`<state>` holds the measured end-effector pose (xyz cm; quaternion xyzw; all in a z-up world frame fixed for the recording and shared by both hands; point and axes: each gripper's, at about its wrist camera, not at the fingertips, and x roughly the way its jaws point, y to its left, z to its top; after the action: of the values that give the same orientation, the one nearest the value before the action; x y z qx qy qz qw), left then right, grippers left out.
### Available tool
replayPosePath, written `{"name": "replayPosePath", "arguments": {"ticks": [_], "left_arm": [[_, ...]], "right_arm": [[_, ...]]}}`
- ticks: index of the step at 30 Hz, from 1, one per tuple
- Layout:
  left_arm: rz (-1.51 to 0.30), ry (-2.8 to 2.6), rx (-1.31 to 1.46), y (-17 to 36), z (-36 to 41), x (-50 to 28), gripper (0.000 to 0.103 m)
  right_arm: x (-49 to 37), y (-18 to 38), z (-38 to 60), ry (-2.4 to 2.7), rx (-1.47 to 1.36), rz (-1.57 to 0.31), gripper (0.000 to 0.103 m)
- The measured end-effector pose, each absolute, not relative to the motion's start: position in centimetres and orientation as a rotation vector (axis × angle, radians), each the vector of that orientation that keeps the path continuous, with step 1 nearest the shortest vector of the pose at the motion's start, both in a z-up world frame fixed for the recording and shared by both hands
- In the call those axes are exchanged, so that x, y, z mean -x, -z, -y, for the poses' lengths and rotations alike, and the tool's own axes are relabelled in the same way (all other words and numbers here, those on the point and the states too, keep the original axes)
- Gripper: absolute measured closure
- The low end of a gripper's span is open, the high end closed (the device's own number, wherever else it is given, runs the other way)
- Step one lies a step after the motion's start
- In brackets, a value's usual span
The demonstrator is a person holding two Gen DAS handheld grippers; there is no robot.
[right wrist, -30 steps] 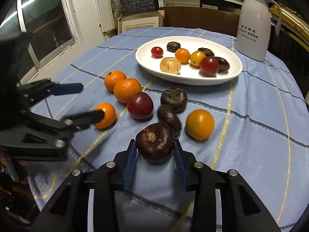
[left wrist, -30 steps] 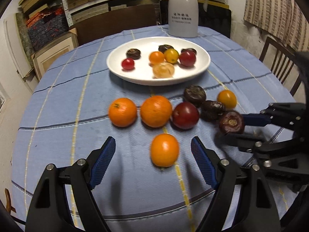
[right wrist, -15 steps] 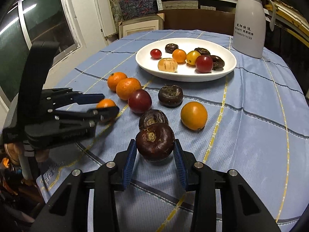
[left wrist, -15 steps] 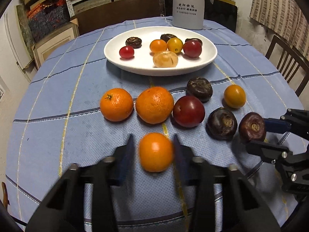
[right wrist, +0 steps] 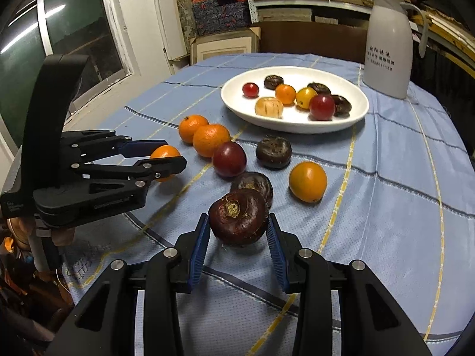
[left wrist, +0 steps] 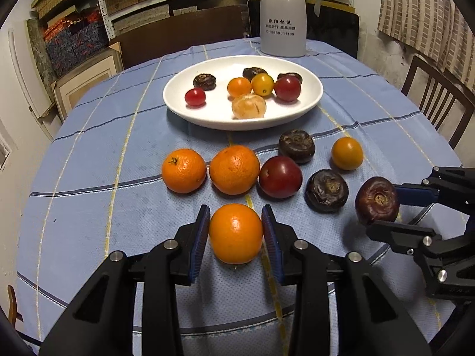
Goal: Organize fruits
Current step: 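Grasp small orange with left tool while right tool grasps dark fruit, then carry orange with left tool while right tool carries dark fruit, release both on plate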
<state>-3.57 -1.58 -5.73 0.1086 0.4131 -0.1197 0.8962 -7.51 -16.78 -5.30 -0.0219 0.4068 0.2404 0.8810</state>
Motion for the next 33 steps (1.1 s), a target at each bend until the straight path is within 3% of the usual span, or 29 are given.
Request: {"name": "replayPosePath", "arguments": {"ticks": [15, 33], "left_arm": [[-0.833, 0.241, -0.210, 4.3, 1.0, 2.8, 0.068], [-0.762, 0.177, -0.159, -2.3, 2.2, -7.1, 0.068]], "right_arm": [[7.5, 5.0, 16.8, -0.515, 0.065, -0.839, 0.064], [-1.3, -2.3, 19.4, -0.443, 0.013, -0.684, 0.064]]}}
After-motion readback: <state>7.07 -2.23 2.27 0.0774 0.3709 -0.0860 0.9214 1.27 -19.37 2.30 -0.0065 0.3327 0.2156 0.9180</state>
